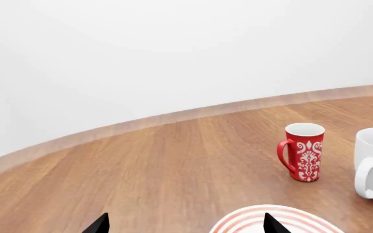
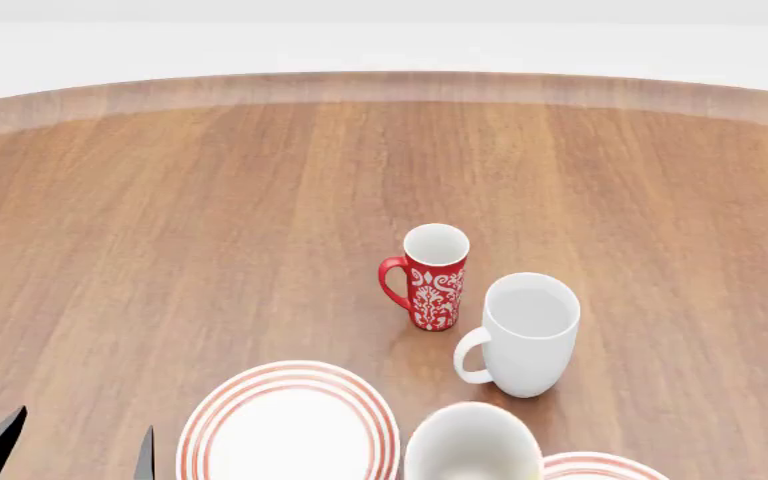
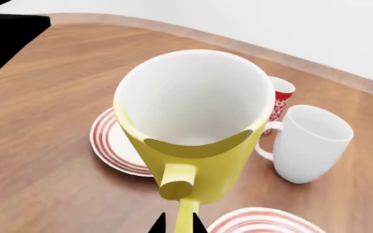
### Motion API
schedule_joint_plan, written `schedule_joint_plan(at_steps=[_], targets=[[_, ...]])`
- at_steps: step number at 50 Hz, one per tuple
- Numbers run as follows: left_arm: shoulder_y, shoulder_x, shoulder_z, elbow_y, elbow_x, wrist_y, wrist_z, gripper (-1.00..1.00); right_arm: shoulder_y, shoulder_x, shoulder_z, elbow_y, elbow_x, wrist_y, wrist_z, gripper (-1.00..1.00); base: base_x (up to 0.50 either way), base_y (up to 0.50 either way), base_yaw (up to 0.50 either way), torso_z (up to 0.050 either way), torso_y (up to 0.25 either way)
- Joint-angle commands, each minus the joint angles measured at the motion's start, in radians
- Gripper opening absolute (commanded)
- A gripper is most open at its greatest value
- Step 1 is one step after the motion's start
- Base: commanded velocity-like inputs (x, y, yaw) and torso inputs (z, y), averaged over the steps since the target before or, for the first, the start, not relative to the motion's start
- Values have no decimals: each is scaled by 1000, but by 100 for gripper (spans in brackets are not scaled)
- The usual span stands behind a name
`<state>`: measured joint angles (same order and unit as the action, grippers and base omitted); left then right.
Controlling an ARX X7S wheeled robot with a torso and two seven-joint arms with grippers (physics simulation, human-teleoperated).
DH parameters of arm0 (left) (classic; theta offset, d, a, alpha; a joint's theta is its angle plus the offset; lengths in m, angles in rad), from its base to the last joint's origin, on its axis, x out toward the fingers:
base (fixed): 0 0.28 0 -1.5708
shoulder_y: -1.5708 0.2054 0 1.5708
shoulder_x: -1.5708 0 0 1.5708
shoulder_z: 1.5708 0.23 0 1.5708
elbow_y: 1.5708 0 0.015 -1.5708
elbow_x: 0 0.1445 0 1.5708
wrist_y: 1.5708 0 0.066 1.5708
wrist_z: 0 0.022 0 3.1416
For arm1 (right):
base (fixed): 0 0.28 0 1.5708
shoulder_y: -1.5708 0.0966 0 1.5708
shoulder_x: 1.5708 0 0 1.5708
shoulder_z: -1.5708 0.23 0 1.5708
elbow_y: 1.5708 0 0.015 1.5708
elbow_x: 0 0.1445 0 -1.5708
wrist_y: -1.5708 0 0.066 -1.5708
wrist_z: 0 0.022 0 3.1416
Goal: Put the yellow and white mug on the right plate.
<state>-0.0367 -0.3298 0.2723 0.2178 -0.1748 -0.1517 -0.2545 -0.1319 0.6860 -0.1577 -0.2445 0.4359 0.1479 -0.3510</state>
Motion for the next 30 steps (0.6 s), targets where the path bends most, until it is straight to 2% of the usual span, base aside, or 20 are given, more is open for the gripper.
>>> schedule_joint_plan(at_steps=[1,30], targets=[[2,-3,3,2,0,1,-4,100,-41,17,70,-15,41,-19,27,-100,0,0,0,0,0],[-2,-7,14,-1,-5,1,-8,100,-20,-22,159,140,64,-37,103,-100,0,0,0,0,0]])
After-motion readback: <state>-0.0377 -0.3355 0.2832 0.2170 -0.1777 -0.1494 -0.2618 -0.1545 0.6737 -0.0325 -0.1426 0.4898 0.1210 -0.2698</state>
